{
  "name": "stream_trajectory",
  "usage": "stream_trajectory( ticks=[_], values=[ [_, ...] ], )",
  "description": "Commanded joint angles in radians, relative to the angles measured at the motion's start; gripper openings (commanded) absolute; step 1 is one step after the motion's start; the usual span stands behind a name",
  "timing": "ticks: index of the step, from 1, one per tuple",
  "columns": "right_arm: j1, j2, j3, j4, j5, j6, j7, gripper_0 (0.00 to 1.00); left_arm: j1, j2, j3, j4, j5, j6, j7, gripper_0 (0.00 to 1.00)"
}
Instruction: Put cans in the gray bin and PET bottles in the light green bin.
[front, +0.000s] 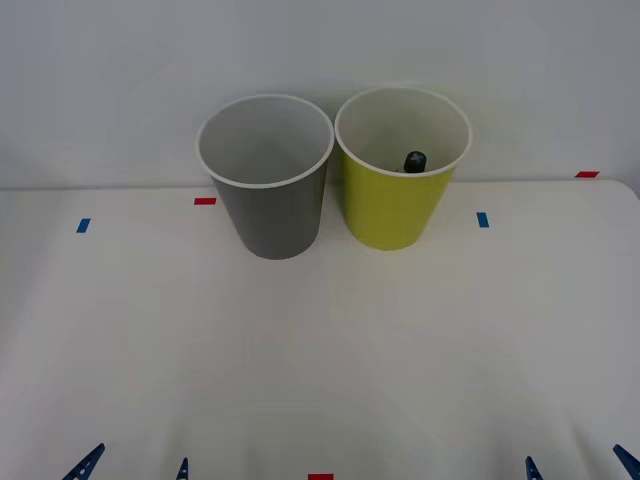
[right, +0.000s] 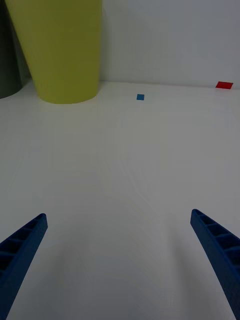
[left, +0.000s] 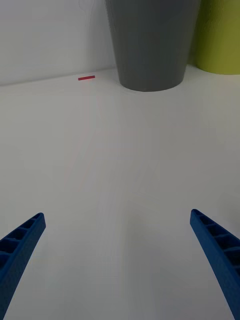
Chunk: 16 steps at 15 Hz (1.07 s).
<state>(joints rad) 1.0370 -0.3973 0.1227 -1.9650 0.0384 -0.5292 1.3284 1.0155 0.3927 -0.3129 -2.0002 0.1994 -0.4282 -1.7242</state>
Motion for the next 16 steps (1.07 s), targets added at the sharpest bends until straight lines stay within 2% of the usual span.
stream_trajectory(
  ticks=[1, 16],
  values=[
    [0.000, 0.000, 0.000, 0.000, 0.000, 0.000, 0.000, 1.00, 0.000, 0.000, 0.000, 0.000, 0.000, 0.000, 0.000, 1.00],
    [0.000, 0.000, 0.000, 0.000, 0.000, 0.000, 0.000, 1.00, 0.000, 0.000, 0.000, 0.000, 0.000, 0.000, 0.000, 1.00]
  ],
)
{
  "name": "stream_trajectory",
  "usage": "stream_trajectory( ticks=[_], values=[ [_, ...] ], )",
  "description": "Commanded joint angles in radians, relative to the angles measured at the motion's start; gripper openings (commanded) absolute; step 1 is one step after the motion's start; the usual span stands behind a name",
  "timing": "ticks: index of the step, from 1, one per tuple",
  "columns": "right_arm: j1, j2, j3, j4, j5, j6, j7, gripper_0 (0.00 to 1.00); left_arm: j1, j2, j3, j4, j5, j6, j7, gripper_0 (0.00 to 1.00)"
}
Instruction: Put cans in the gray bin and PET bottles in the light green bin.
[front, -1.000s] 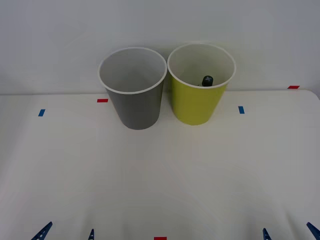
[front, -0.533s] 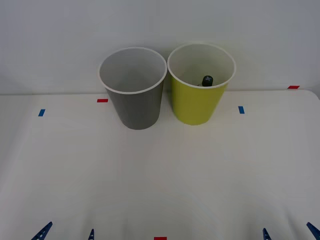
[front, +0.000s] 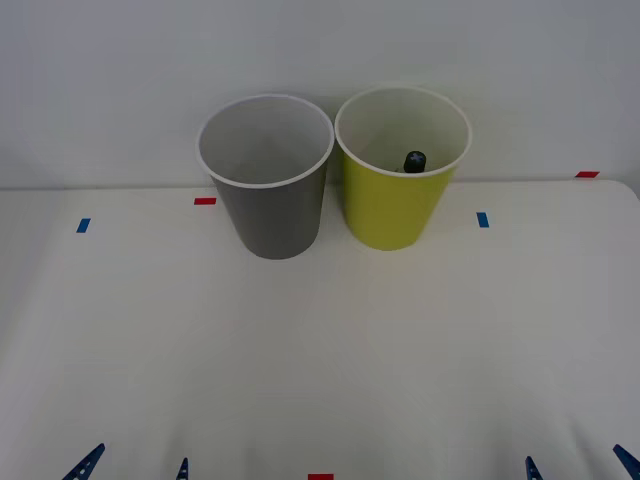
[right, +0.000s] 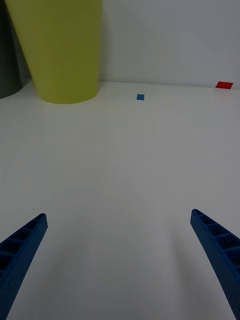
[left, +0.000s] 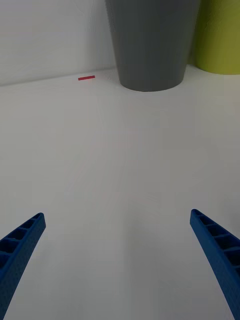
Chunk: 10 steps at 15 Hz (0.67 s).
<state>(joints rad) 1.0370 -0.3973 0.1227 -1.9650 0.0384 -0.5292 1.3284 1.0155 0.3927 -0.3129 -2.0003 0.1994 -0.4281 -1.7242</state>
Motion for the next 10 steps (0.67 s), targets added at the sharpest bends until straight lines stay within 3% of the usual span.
stream_trajectory(
  ticks=[1, 10],
  values=[
    [0.000, 0.000, 0.000, 0.000, 0.000, 0.000, 0.000, 1.00, 0.000, 0.000, 0.000, 0.000, 0.000, 0.000, 0.000, 1.00],
    [0.000, 0.000, 0.000, 0.000, 0.000, 0.000, 0.000, 1.00, 0.000, 0.000, 0.000, 0.000, 0.000, 0.000, 0.000, 1.00]
  ],
)
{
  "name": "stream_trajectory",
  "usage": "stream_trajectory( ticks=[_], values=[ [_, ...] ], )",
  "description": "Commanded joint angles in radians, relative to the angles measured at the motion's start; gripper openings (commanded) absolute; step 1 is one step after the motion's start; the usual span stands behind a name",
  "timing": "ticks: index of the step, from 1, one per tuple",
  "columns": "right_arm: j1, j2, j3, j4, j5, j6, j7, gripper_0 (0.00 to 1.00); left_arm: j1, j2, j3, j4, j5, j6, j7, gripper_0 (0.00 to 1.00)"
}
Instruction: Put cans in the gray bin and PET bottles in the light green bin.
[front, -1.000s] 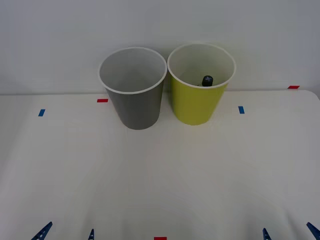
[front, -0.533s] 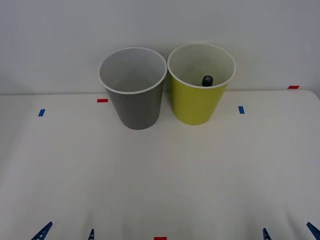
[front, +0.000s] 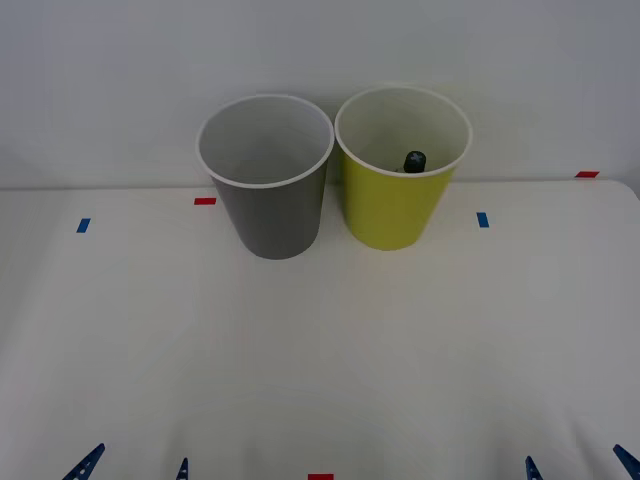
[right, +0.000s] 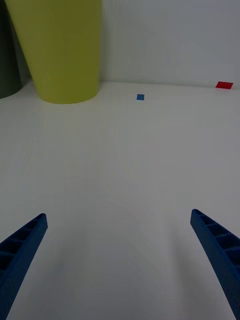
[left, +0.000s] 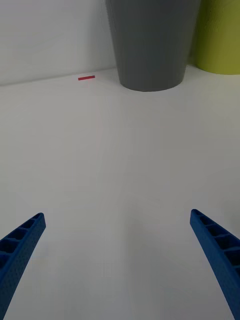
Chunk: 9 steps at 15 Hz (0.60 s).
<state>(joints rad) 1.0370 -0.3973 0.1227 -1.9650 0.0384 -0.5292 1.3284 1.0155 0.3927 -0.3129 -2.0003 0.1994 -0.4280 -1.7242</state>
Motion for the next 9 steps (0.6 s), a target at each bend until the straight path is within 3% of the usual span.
stream_trajectory(
  ticks=[1, 9],
  values=[
    [0.000, 0.000, 0.000, 0.000, 0.000, 0.000, 0.000, 1.00, 0.000, 0.000, 0.000, 0.000, 0.000, 0.000, 0.000, 1.00],
    [0.000, 0.000, 0.000, 0.000, 0.000, 0.000, 0.000, 1.00, 0.000, 0.000, 0.000, 0.000, 0.000, 0.000, 0.000, 1.00]
  ],
)
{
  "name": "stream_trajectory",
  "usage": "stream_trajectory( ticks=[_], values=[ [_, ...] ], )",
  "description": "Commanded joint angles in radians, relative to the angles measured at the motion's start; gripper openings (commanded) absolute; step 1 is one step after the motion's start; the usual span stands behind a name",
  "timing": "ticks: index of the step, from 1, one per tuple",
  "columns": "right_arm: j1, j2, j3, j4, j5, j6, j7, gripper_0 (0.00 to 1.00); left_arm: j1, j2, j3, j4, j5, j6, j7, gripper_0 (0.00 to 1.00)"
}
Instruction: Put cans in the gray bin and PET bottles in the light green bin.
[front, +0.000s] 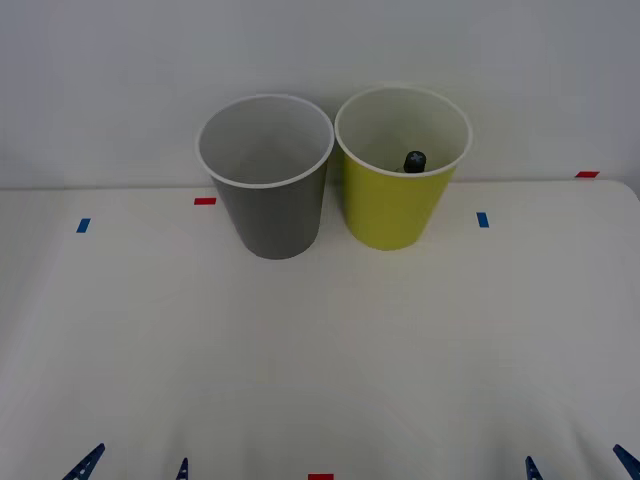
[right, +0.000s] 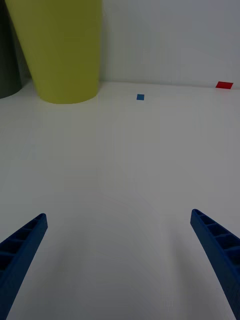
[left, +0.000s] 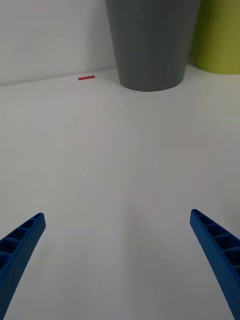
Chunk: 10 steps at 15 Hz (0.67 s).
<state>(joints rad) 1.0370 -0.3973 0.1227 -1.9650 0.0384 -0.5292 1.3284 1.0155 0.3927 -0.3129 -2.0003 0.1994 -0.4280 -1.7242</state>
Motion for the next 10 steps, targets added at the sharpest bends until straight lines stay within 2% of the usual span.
stream_trajectory(
  ticks=[1, 10],
  values=[
    [0.000, 0.000, 0.000, 0.000, 0.000, 0.000, 0.000, 1.00, 0.000, 0.000, 0.000, 0.000, 0.000, 0.000, 0.000, 1.00],
    [0.000, 0.000, 0.000, 0.000, 0.000, 0.000, 0.000, 1.00, 0.000, 0.000, 0.000, 0.000, 0.000, 0.000, 0.000, 1.00]
  ],
)
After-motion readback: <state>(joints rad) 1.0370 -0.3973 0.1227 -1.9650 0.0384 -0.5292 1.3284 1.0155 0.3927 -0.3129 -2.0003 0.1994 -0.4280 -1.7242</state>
